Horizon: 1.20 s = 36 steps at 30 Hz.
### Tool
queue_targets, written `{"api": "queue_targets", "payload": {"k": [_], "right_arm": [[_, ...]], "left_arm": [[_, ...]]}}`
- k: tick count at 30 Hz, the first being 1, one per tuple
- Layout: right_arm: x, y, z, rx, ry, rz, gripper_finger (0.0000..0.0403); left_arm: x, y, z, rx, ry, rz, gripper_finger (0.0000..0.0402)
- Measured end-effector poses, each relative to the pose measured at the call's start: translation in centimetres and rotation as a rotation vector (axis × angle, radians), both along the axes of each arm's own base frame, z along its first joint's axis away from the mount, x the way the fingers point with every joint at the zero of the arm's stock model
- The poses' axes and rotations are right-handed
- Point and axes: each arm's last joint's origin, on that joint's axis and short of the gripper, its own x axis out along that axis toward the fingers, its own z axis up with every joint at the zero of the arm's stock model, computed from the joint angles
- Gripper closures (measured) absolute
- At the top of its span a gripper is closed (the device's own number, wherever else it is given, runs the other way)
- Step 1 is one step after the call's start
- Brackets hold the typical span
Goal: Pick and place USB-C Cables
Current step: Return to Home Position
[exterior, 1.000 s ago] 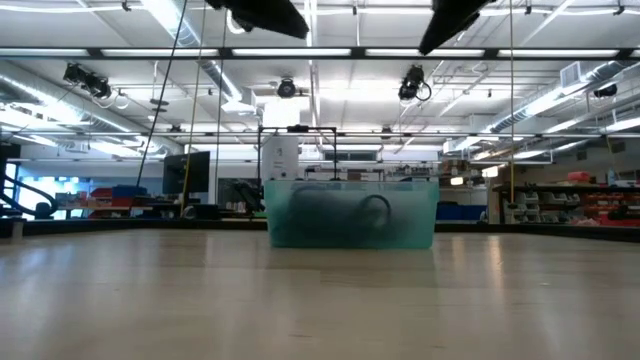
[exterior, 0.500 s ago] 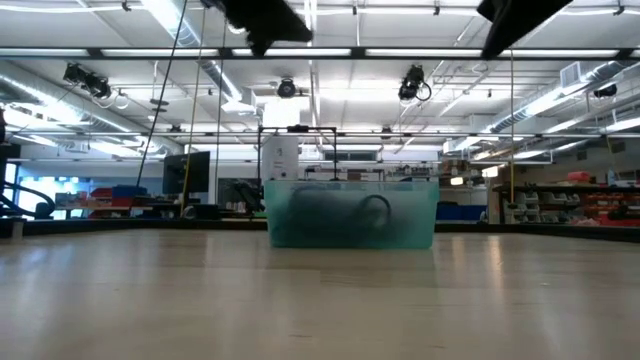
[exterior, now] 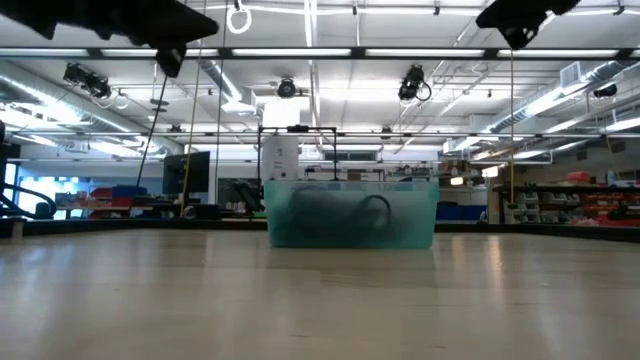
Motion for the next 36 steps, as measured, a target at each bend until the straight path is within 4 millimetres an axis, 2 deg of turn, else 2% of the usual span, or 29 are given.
{"api": "queue_targets", "payload": {"k": [6,13,28,32,36], "right_arm": [[-1.6,-1.1,-3.4,0.093,-0.158,0.045,0.0401],[-2.9,-1.5,-7.6,0.13,-0.249,0.036,0.04],[-4.0,-1.6,-13.0,0.179,-0.479,0.099,0.0399],[-4.0,-1.6,-13.3,0.159,-0.455,0.102,0.0399],[-4.0,-1.6,-13.3,0.155,-0.456,0.096,0.0399]], "left_arm": [[-2.9,-0.5,-2.2,-0.026,-0.059,-0.043,0.0401],[-4.8,-0.5,-4.7,-0.033,-0.181,-0.046,0.04],[-6.0,-0.6,-8.3,-0.058,-0.203,-0.1,0.0398],[-6.1,-0.6,-9.0,-0.07,-0.175,-0.098,0.0398],[-6.3,-0.6,-8.7,-0.077,-0.21,-0.098,0.0398]]}}
